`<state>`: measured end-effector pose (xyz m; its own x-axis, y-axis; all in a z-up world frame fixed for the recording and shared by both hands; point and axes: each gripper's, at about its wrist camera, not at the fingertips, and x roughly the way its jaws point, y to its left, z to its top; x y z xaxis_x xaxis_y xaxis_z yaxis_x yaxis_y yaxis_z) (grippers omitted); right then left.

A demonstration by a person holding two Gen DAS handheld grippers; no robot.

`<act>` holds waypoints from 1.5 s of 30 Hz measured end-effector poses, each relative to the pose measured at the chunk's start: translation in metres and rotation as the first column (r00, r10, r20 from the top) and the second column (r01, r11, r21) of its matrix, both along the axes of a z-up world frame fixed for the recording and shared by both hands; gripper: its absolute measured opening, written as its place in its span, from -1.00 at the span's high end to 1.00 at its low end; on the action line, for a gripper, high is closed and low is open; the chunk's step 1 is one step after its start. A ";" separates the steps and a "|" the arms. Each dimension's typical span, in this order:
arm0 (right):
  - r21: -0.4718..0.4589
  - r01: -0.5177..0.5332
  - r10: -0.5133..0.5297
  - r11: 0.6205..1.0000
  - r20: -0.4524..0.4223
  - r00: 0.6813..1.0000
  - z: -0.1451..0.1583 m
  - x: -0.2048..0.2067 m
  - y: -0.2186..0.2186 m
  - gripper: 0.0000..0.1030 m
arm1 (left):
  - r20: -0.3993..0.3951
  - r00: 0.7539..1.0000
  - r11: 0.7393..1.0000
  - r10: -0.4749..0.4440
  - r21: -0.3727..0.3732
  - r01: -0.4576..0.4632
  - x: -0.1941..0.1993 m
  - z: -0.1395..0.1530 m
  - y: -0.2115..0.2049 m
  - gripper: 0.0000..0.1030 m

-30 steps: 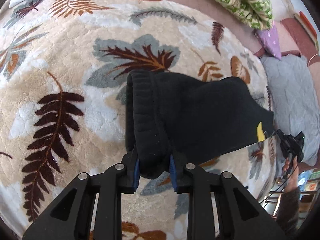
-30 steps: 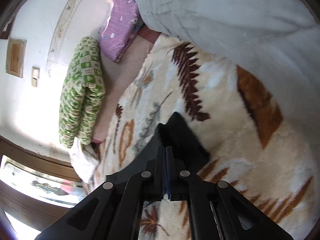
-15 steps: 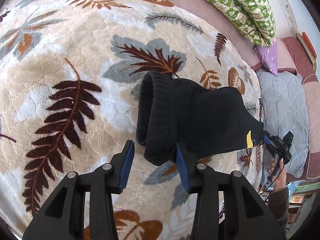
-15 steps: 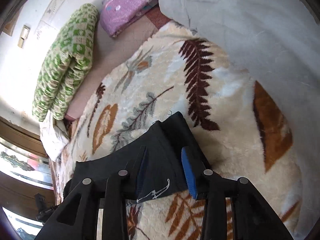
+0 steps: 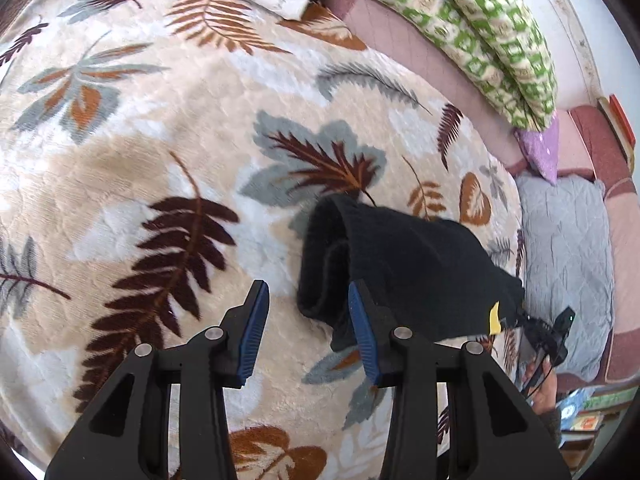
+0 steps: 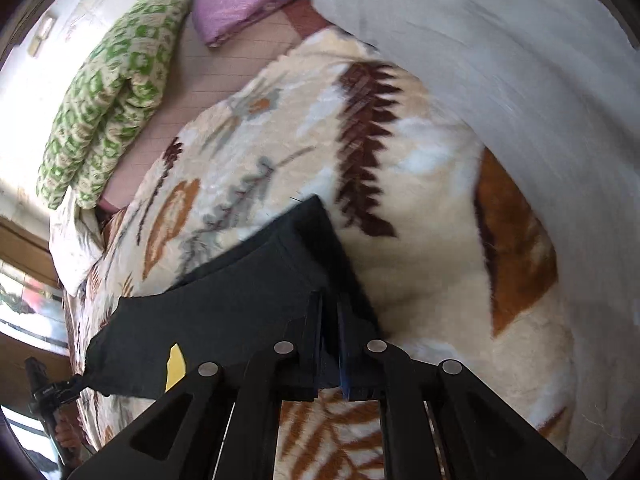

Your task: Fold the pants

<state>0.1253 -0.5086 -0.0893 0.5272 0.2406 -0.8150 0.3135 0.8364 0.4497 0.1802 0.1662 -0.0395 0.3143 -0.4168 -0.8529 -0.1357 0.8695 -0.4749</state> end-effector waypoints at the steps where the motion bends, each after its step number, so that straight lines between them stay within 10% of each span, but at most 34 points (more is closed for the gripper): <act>1: 0.034 0.006 -0.006 0.999 0.000 1.000 -0.004 -0.003 -0.004 0.87 | -0.006 1.000 1.000 0.011 -0.005 -0.012 0.005 -0.001 0.002 0.24; 9: -0.047 0.063 -0.057 0.997 0.122 0.991 0.059 0.005 0.012 0.54 | -0.100 0.995 0.995 0.005 -0.097 -0.015 0.047 -0.018 -0.014 0.24; 14: 0.081 -0.279 0.266 0.957 0.145 0.953 0.071 0.076 0.123 0.26 | -0.123 0.992 0.990 -0.026 -0.141 0.008 0.055 -0.025 -0.025 0.24; 20: 0.019 -0.577 0.577 0.817 0.006 0.817 0.037 0.149 0.271 0.26 | -0.156 0.987 0.986 -0.043 -0.167 0.016 0.068 -0.036 -0.027 0.24; 29: 0.040 -0.662 0.658 0.749 -0.163 0.735 0.000 0.189 0.325 0.26 | -0.116 0.993 0.990 -0.039 -0.140 0.022 0.078 -0.038 -0.045 0.40; 33: -0.048 -0.738 0.722 0.673 -0.174 0.670 0.003 0.170 0.339 0.85 | -0.077 0.997 0.997 -0.003 -0.072 -0.003 0.073 -0.030 -0.049 0.71; 36: -0.127 -0.723 0.709 0.680 -0.137 0.691 0.020 0.162 0.340 0.89 | -0.006 0.999 0.995 0.043 -0.093 -0.043 0.072 -0.008 -0.041 0.73; 40: -0.204 -0.653 0.674 0.730 0.051 0.737 0.069 0.151 0.331 0.92 | 0.097 0.995 0.999 -0.004 0.054 -0.002 0.064 0.007 -0.051 0.73; 45: -0.210 -0.628 0.648 0.749 0.037 0.761 0.043 0.151 0.333 0.92 | 0.057 0.997 0.984 -0.047 0.175 0.036 0.066 -0.023 -0.060 0.72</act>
